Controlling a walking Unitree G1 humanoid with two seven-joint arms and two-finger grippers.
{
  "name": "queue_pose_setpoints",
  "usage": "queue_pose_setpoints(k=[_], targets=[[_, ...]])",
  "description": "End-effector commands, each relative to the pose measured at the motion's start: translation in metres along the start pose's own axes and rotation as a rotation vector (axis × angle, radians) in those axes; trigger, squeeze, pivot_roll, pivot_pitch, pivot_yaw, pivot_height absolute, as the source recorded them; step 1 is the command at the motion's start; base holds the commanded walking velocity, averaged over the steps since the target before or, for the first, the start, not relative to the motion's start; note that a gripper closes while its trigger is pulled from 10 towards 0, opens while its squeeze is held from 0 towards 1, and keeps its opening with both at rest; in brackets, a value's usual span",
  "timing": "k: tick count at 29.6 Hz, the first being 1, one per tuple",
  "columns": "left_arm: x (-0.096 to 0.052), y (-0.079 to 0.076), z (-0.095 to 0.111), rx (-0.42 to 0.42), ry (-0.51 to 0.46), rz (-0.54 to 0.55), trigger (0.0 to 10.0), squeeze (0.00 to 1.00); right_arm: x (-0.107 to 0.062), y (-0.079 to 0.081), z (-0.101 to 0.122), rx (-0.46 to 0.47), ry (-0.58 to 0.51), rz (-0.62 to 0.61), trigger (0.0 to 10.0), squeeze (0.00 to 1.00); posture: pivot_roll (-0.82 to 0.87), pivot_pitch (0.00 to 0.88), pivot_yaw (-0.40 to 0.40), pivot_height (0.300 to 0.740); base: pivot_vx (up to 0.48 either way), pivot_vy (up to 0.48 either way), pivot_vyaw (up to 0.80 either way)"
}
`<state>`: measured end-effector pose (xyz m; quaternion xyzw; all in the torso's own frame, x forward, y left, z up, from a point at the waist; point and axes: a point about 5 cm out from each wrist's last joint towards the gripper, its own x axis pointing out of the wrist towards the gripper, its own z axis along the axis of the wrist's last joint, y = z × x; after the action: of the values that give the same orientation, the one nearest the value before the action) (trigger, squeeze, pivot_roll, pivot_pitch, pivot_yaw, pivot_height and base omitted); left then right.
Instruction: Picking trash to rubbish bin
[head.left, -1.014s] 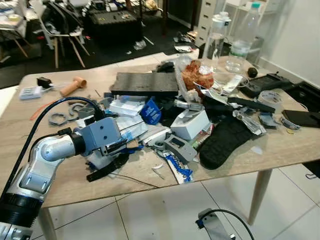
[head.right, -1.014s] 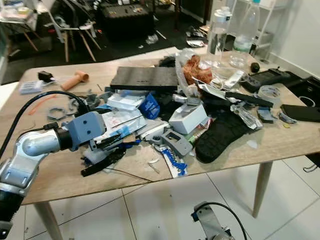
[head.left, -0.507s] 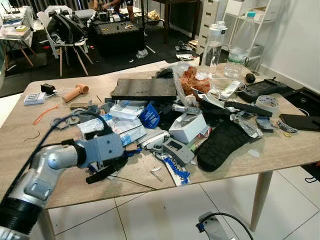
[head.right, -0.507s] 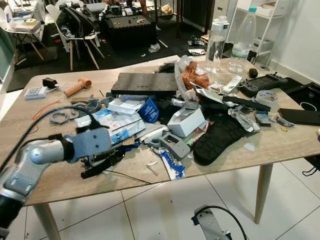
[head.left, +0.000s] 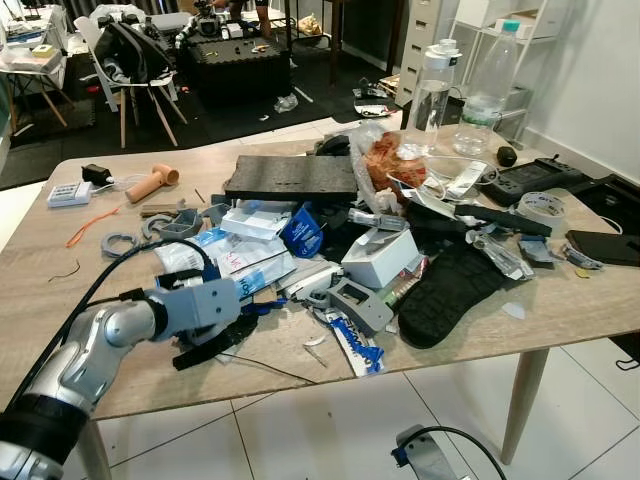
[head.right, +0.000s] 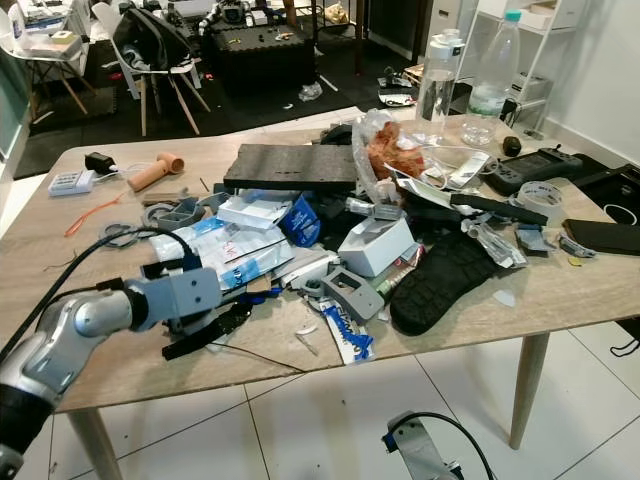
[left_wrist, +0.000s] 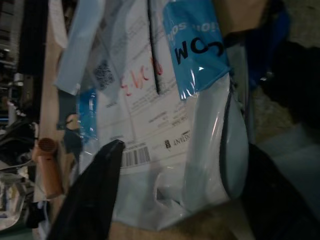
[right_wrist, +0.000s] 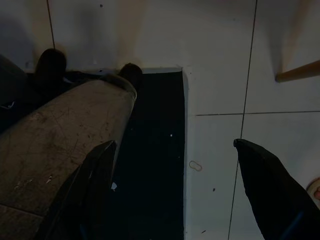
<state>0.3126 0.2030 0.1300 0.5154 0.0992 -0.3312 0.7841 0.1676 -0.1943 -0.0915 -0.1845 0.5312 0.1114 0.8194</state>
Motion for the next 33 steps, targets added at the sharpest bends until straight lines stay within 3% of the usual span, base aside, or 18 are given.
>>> queue_pose_setpoints(k=[1,3,13,16,19,23,25,33], targets=[[0.003,-0.001,0.001,-0.016,-0.005,0.004,0.4,0.0,0.0,0.007,-0.011,-0.009,0.042,0.02,10.0,0.0,0.03,0.012,0.044,0.74,0.0,0.0,0.0],[0.003,-0.001,0.002,-0.016,-0.009,0.006,0.0,0.0,0.0,0.007,-0.01,-0.009,0.042,0.02,10.0,0.0,0.03,0.013,0.044,0.74,0.0,0.0,0.0],[0.003,0.002,0.005,-0.024,-0.048,0.023,0.0,0.0,0.0,0.008,-0.01,-0.004,0.042,0.02,10.0,0.0,0.02,0.013,0.048,0.74,0.0,0.0,0.0],[0.002,0.009,0.013,-0.048,-0.102,0.057,0.0,0.0,0.0,0.008,-0.011,-0.003,0.043,0.019,10.0,0.0,0.02,0.014,0.047,0.74,0.0,0.0,0.0],[0.0,0.019,0.023,-0.074,-0.174,0.124,0.0,0.0,0.0,0.008,-0.011,-0.004,0.044,0.019,10.0,0.0,0.02,0.015,0.046,0.74,0.0,0.0,0.0],[-0.022,0.057,0.057,-0.221,-0.463,0.282,0.0,0.0,0.0,0.009,-0.012,-0.004,0.046,0.021,10.0,0.0,0.03,0.017,0.048,0.74,0.0,0.0,0.0],[-0.03,0.064,0.063,-0.254,-0.532,0.299,0.0,0.0,0.0,0.009,-0.013,-0.004,0.047,0.022,10.0,0.0,0.03,0.017,0.047,0.74,0.0,0.0,0.0],[-0.044,0.072,0.064,-0.327,-0.627,0.322,0.0,0.0,0.0,0.01,-0.014,-0.004,0.049,0.024,10.0,0.0,0.03,0.02,0.047,0.74,0.0,0.0,0.0]])
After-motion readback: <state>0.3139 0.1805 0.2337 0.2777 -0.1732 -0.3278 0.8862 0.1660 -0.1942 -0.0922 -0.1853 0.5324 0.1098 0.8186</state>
